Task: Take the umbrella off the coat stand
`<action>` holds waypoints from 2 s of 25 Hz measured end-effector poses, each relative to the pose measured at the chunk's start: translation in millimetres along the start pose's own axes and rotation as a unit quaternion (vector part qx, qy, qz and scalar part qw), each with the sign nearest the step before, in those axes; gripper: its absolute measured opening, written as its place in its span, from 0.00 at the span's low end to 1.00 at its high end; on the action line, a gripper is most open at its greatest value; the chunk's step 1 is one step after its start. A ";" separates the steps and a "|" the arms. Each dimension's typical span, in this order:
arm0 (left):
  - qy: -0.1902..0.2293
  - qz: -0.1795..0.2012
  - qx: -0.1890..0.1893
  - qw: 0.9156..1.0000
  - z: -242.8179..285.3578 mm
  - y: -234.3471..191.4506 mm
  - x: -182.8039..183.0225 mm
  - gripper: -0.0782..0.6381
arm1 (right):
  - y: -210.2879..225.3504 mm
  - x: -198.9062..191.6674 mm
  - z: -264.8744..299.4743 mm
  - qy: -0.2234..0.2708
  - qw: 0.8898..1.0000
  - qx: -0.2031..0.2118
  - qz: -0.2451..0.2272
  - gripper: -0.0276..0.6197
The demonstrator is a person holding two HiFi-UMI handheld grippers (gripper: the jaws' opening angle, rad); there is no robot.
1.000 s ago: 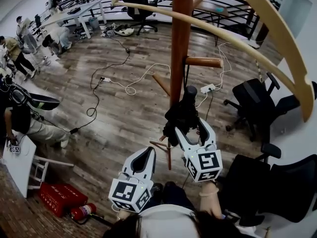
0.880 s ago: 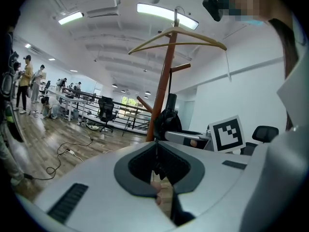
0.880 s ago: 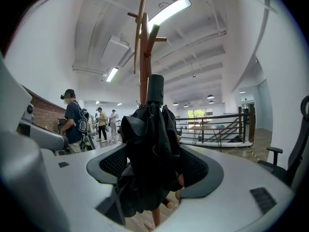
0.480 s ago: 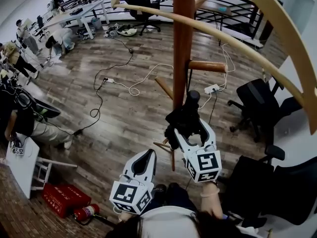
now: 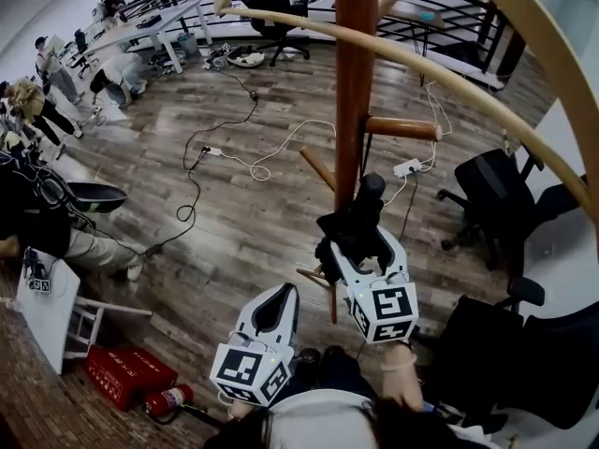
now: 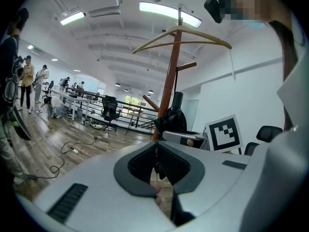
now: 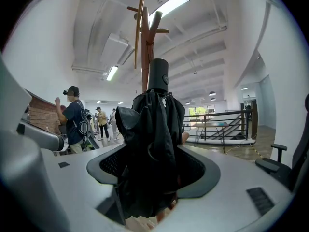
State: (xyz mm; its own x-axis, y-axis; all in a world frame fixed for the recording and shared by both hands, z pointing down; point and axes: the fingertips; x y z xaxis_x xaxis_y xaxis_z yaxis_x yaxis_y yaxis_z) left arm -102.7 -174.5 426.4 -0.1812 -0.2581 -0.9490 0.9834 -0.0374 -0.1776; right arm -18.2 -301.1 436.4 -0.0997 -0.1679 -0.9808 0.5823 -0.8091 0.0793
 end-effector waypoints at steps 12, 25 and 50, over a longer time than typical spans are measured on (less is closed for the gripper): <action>0.001 -0.007 0.010 1.000 -1.8 -15.2 1.6 0.12 | -3.4 1.4 7.0 0.005 1.000 -0.007 -0.002 0.47; 0.016 0.004 0.005 1.000 -10.7 -9.3 11.7 0.12 | -7.2 4.2 -4.3 0.000 1.000 -0.017 -0.005 0.46; 0.051 0.014 -0.016 0.998 -34.0 -0.1 28.4 0.12 | -15.7 37.5 -32.4 0.043 0.998 -0.033 -0.026 0.44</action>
State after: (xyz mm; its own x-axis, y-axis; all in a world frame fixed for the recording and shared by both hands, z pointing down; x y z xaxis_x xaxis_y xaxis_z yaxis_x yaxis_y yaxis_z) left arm -108.3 -149.0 390.5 -0.1556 -0.1595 -0.9749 0.9875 -0.0005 -0.1575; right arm -4.9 -276.5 392.7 -0.0633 -0.0761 -0.9951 0.6304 -0.7760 0.0193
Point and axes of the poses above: the fingertips, and each gripper's own axes: z forward along the fingers, y to its right, x out of its top, and after that the axes turned 14 degrees about x, right-handed
